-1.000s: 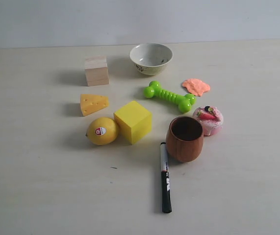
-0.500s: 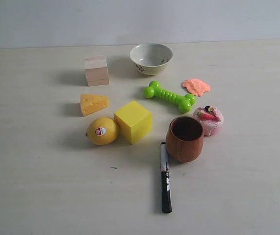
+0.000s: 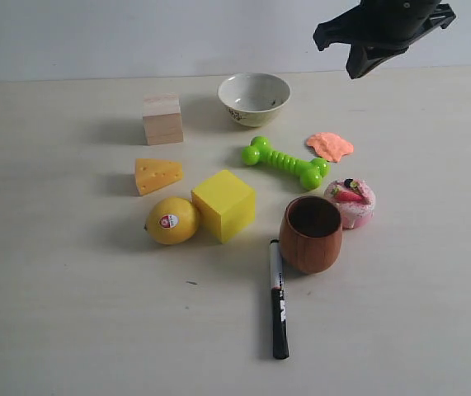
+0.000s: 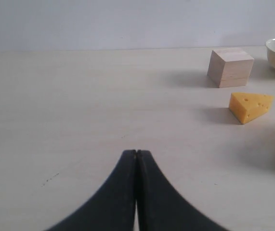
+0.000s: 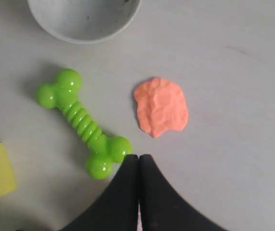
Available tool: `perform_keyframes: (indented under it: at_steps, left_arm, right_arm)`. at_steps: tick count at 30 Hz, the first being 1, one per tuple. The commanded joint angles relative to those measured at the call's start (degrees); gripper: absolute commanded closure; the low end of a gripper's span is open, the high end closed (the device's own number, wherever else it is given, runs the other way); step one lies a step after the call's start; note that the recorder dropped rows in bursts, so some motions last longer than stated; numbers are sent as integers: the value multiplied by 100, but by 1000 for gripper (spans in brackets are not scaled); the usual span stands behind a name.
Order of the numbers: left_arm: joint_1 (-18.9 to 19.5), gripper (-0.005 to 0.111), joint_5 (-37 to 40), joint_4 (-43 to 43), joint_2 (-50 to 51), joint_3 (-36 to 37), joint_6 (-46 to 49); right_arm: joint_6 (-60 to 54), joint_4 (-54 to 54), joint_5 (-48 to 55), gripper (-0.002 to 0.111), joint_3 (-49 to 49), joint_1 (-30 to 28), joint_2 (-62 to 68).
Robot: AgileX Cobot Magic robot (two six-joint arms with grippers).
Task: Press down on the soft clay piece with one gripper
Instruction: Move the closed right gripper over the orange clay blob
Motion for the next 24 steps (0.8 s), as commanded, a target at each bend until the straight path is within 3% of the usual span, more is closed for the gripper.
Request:
perform_keyframes:
  at_steps: [1, 10, 24]
  left_arm:
    - [-25, 107, -39, -14, -35, 2, -6]
    - [-25, 107, -39, -14, -35, 2, -6]
    - [-25, 107, -39, -14, -35, 2, -6]
  right_arm:
    - [-42, -41, -310, 108, -66, 11, -21]
    - [-222, 80, -562, 108, -82, 11, 15]
    - [-156, -194, 23, 108, -1289, 11, 1315]
